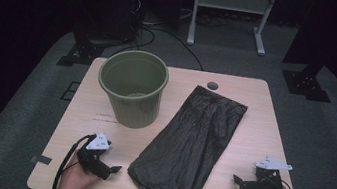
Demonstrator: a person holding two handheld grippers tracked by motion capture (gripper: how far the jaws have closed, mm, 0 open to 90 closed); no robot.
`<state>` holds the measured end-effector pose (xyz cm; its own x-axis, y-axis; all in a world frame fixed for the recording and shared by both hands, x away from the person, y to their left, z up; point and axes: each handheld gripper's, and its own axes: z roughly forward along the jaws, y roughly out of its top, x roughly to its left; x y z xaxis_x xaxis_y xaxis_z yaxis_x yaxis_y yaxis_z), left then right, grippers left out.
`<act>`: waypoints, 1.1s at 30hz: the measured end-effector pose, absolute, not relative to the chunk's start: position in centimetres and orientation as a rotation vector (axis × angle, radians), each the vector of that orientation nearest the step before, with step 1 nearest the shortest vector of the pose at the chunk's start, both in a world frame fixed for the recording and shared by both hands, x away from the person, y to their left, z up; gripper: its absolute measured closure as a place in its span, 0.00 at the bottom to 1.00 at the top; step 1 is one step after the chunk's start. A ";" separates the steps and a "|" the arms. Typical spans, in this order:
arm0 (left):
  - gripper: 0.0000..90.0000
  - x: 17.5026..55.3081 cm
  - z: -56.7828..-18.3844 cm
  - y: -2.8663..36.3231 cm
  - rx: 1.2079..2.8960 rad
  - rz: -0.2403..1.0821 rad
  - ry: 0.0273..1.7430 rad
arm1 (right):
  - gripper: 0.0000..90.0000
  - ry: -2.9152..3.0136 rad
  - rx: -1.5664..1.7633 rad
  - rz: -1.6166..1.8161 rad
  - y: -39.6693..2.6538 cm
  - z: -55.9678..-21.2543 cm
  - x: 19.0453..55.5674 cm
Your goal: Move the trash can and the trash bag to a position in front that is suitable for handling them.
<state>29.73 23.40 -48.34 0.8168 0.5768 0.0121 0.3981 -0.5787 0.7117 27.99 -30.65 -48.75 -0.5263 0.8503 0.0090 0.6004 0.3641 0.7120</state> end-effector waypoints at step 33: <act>0.00 29.6 -48.3 23.4 2.260 0.321 0.724 | 0.01 2.440 1.037 1.133 -22.2 -46.9 26.4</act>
<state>29.60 23.38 -48.34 0.8102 0.5860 0.0136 0.4039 -0.5750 0.7115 26.45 -22.17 -46.89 -0.7123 0.6991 0.0617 0.4981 0.4416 0.7462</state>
